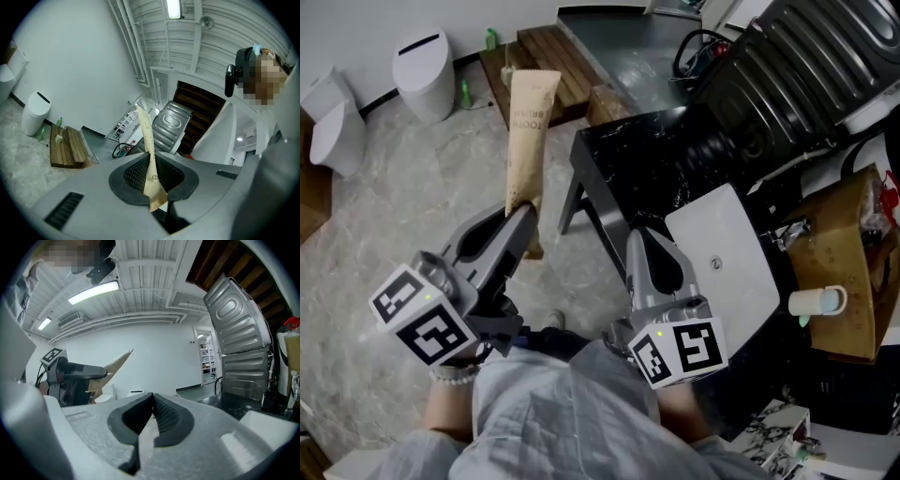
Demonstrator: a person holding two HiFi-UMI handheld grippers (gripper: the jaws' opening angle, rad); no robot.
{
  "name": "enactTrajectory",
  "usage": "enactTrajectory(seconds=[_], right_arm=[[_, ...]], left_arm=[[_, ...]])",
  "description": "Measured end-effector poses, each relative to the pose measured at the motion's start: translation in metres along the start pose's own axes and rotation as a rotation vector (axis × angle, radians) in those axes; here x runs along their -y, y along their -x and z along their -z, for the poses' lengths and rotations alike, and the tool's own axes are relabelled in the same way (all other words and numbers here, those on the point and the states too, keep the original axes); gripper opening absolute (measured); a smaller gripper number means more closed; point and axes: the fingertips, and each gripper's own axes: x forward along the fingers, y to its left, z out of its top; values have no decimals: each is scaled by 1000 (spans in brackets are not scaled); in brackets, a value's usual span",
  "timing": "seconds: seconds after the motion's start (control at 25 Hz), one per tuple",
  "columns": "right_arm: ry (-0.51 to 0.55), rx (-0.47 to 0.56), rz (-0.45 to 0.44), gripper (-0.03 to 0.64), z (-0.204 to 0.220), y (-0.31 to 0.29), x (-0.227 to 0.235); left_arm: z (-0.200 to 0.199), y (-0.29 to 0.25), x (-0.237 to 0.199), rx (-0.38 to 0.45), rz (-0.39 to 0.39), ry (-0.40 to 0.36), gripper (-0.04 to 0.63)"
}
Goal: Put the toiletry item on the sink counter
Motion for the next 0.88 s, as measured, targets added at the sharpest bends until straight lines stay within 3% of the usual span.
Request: enactTrajectory(seconds=[0.88], right_arm=[[-35,48,91,-3,-8,19,57]], left_arm=[[5,-52,28,-40,68,-32,35]])
